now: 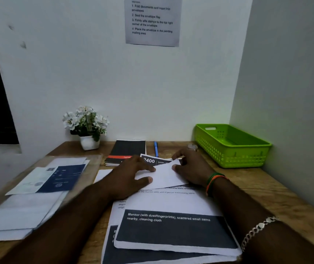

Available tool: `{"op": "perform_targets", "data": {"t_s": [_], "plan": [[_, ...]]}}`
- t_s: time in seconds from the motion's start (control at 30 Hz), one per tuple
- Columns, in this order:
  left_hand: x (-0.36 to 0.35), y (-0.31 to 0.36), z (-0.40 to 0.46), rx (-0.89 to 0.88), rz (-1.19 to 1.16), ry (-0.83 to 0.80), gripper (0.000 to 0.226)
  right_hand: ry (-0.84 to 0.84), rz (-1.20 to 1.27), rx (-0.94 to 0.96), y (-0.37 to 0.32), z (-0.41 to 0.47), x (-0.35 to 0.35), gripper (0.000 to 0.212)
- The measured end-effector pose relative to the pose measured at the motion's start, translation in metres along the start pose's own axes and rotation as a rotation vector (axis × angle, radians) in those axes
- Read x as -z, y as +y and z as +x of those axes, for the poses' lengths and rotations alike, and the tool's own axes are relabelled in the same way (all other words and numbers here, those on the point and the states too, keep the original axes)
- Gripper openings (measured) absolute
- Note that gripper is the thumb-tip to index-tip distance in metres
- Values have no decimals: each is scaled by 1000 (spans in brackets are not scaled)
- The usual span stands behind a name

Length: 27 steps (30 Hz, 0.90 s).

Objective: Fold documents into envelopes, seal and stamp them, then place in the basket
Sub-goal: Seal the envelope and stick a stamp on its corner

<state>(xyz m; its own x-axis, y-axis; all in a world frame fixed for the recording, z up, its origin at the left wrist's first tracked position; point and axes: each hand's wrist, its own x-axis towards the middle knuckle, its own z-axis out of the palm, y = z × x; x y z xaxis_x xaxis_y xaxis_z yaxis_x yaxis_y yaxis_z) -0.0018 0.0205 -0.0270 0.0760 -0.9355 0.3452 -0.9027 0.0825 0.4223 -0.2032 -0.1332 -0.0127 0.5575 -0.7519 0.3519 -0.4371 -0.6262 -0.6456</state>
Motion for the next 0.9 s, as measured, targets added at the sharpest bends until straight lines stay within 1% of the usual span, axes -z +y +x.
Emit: {"op": "perform_targets", "data": {"t_s": [0.07, 0.1, 0.13, 0.23, 0.3, 0.4, 0.47, 0.57, 0.63, 0.7, 0.73, 0.77, 0.83, 0.87, 0.9], "plan": [[0, -3, 2, -7, -13, -7, 29, 30, 22, -47, -3, 6, 3, 17], [0, -5, 3, -5, -11, -17, 29, 72, -9, -57, -4, 12, 6, 14], [0, -5, 3, -4, -5, -26, 30, 119, -66, -57, -4, 18, 11, 15], [-2, -7, 5, -19, 6, -34, 31, 215, -294, -36, 4, 43, 26, 27], [-2, -6, 6, -26, 1, -32, 32, 193, -419, -77, 16, 54, 30, 29], [-1, -5, 8, -28, -1, -34, 33, 128, -501, -148, 30, 65, 28, 33], [0, -4, 10, -20, -34, -23, 32, 109, -531, -143, 35, 68, 26, 31], [0, -4, 11, -25, -64, -29, 25, 109, -498, -126, 32, 67, 27, 23], [0, -4, 11, -26, -111, 15, 22, 121, -425, -102, 25, 66, 31, 19], [-2, -3, 13, -17, -154, 130, 23, 120, -275, -56, 8, 60, 36, 19], [-1, 1, 15, 7, -189, 190, 30, 68, -150, -34, -5, 54, 38, 18], [0, 6, 17, 46, -271, 239, 41, -33, 8, -29, -18, 46, 38, 16], [4, 18, 19, 109, -566, 286, 65, -257, 295, -44, -40, 32, 36, 14], [6, 23, 20, 128, -710, 293, 72, -346, 385, -42, -49, 26, 35, 13], [8, 27, 19, 150, -829, 285, 73, -416, 450, -37, -57, 21, 33, 11]]}}
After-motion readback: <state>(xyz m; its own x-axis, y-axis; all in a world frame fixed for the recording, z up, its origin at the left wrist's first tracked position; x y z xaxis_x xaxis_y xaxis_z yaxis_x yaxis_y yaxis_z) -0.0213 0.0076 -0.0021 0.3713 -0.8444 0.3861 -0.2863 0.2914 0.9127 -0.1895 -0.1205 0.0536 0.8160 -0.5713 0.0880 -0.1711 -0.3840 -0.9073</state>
